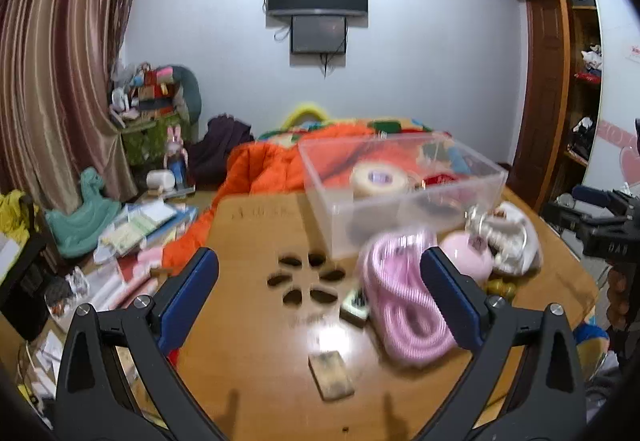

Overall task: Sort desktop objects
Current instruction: 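Move the right tool to the white drawstring bag while the left approaches the tan bar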

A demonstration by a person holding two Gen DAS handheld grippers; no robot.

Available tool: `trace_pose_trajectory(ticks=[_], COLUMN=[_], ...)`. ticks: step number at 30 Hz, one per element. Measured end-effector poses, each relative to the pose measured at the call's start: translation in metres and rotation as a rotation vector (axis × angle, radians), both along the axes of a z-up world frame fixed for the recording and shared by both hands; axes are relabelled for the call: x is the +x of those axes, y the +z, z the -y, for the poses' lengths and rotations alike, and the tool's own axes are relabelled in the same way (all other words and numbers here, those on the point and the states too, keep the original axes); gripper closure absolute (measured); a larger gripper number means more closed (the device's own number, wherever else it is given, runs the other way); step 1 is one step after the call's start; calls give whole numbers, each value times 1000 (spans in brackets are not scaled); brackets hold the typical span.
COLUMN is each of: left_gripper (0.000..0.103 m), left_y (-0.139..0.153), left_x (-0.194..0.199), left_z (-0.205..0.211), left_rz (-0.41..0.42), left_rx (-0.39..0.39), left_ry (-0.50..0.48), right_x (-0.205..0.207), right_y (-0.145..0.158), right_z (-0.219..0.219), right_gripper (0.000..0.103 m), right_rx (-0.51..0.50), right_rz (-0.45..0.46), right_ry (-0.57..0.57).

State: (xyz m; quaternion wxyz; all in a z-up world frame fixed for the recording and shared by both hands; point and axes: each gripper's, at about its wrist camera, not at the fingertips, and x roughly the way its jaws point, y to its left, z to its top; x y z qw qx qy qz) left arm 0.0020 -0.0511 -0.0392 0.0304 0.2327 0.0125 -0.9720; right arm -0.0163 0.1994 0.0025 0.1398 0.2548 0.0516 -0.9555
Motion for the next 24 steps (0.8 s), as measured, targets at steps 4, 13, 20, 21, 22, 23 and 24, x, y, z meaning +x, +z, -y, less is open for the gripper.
trace_pose_trajectory(ticks=[4,13,20,21,22,23,24], left_gripper=[1,3,22,26,26,28,30], left_y=[-21,-48,-54,-56,-57,-59,-60], left_x=[0,5,7,5,4,3,1], left_z=[6,3,-5,-7,-7,-8,-8], left_rz=[77,134,164,170,175,179,180], left_rx=[54,109,72,64,61,61,62], left_ry=[6,1,-29,-33,-35,-36,-37], right_x=[-4,-13,-22,-24,-24,-25,-27], right_y=[-9,-25,-35,-36,-38,-39,-41], right_z=[-3,-9,-7,-5,-4,-3,-2], right_gripper=[2,2,2,2,2,2,2], right_rx=[-8,10,15,15,16,16,16], right_rz=[30,72,120,128,134,140,150], right_ry=[3,-23,-8,-6,-5,-5,-4])
